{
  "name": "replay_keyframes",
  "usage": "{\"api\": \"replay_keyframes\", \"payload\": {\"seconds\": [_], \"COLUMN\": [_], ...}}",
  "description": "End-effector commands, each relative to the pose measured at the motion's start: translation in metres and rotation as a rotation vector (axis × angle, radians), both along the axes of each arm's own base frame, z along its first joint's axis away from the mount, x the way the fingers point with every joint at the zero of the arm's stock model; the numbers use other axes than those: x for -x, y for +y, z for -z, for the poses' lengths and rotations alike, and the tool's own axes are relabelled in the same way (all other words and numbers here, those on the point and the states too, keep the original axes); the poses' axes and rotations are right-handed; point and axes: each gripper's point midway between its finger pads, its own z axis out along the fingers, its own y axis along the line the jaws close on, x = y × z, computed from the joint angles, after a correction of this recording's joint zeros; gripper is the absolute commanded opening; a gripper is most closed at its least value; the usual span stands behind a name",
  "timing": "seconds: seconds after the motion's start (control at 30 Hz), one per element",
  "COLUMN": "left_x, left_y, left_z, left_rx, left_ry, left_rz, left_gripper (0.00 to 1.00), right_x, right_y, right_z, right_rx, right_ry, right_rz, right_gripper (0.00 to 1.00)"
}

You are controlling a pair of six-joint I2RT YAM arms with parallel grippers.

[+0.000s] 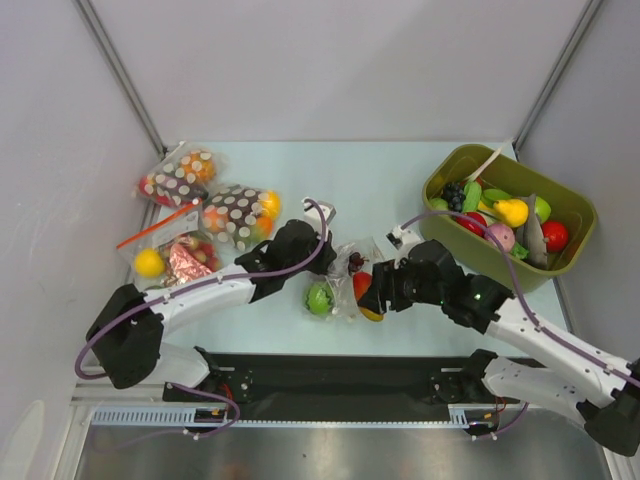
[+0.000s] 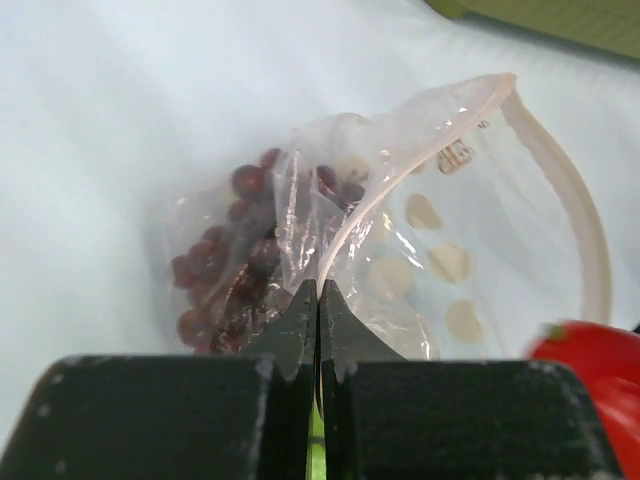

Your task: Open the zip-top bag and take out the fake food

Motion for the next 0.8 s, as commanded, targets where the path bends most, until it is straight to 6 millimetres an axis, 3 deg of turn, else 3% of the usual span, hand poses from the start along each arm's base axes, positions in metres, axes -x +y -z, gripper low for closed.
{"api": "replay_keyframes", "payload": {"seconds": [0.0, 0.13, 0.23, 0.27, 0.37, 0.4, 0.47, 0.5, 0.53, 0.6, 0.63, 0.7, 0.73, 0.77], "left_x": [-0.015, -0.008, -0.003, -0.001, 0.004, 0.007, 0.010, 0.012, 0.014, 0.016, 0.017, 0.019, 0.020, 0.020], "left_y": [0.004, 0.005, 0.007, 0.008, 0.013, 0.015, 0.017, 0.019, 0.020, 0.023, 0.024, 0.026, 0.027, 0.027], "left_z": [-0.013, -0.008, -0.004, -0.007, -0.011, -0.007, -0.009, -0.010, -0.010, -0.010, -0.009, -0.009, -0.009, -0.008], "left_rx": [0.029, 0.028, 0.026, 0.032, 0.045, 0.043, 0.048, 0.053, 0.054, 0.054, 0.053, 0.054, 0.056, 0.054], "left_ry": [-0.033, -0.018, -0.004, -0.008, -0.011, -0.005, -0.006, -0.007, -0.006, -0.008, -0.007, -0.008, -0.009, -0.008], "left_rz": [-0.037, -0.015, -0.008, -0.007, -0.008, -0.008, -0.003, -0.001, 0.000, -0.001, -0.001, -0.001, -0.001, -0.001], "left_gripper": [0.00, 0.00, 0.00, 0.00, 0.00, 0.00, 0.00, 0.00, 0.00, 0.00, 0.00, 0.00, 0.00, 0.00], "right_x": [0.003, -0.015, -0.045, -0.064, -0.095, -0.111, -0.132, -0.144, -0.153, -0.167, -0.175, -0.182, -0.184, -0.185], "right_y": [-0.010, -0.026, -0.041, -0.059, -0.082, -0.102, -0.121, -0.144, -0.153, -0.170, -0.201, -0.226, -0.253, -0.264], "right_z": [-0.045, -0.061, -0.072, -0.075, -0.088, -0.098, -0.109, -0.121, -0.128, -0.129, -0.134, -0.131, -0.129, -0.127], "right_rx": [-0.036, -0.003, 0.001, 0.012, -0.008, -0.015, -0.023, -0.026, -0.036, -0.038, -0.018, 0.014, 0.034, 0.037], "right_ry": [-0.094, -0.167, -0.229, -0.255, -0.306, -0.328, -0.360, -0.384, -0.409, -0.401, -0.412, -0.405, -0.403, -0.396], "right_rz": [-0.018, 0.036, 0.101, 0.168, 0.249, 0.322, 0.388, 0.458, 0.482, 0.521, 0.606, 0.664, 0.735, 0.753], "right_gripper": [0.24, 0.25, 0.25, 0.25, 0.25, 0.25, 0.25, 0.25, 0.25, 0.24, 0.24, 0.25, 0.24, 0.24]}}
